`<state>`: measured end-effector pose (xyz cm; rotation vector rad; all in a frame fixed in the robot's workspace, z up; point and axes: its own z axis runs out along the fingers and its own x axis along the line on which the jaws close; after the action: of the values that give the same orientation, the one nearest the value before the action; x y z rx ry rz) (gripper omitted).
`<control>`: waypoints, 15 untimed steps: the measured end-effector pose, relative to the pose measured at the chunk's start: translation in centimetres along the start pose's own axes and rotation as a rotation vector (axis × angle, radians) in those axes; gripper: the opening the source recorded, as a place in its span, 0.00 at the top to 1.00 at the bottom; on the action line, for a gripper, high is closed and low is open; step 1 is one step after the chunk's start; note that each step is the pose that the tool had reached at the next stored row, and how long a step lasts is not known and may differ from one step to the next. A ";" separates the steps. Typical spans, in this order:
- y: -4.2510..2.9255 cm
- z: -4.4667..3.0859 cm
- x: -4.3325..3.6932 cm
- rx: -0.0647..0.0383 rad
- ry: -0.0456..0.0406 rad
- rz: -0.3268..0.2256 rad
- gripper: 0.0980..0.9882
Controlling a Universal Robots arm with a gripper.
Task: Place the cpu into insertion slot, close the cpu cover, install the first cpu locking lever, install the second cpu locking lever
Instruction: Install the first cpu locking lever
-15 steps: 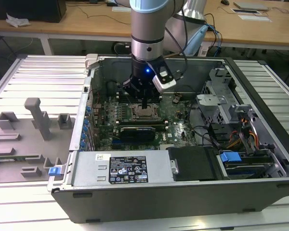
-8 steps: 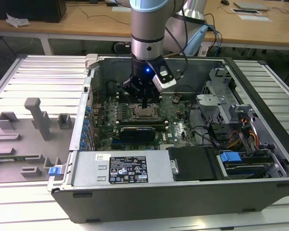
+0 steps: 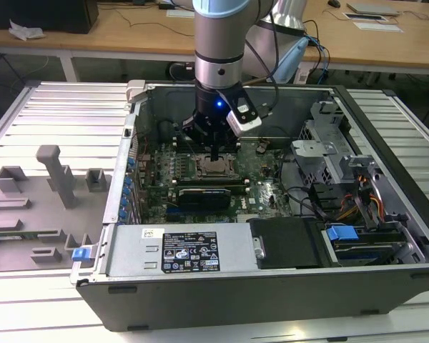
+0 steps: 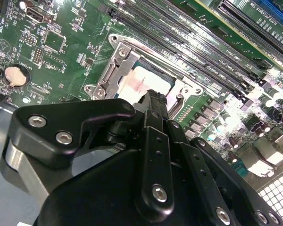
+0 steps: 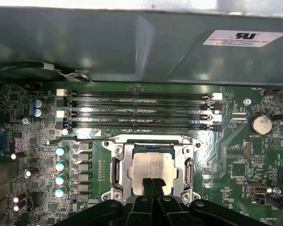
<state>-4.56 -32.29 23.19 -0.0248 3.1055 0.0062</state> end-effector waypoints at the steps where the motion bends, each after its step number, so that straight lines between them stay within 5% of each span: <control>1: 0.00 -0.01 0.00 0.000 0.0000 0.000 0.99; 10: 0.00 -0.04 0.00 0.000 0.0000 0.000 0.99; 15: 0.01 -0.07 0.68 0.000 0.0000 0.000 0.99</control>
<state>-5.24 -32.30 23.23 -0.0250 3.1055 0.0060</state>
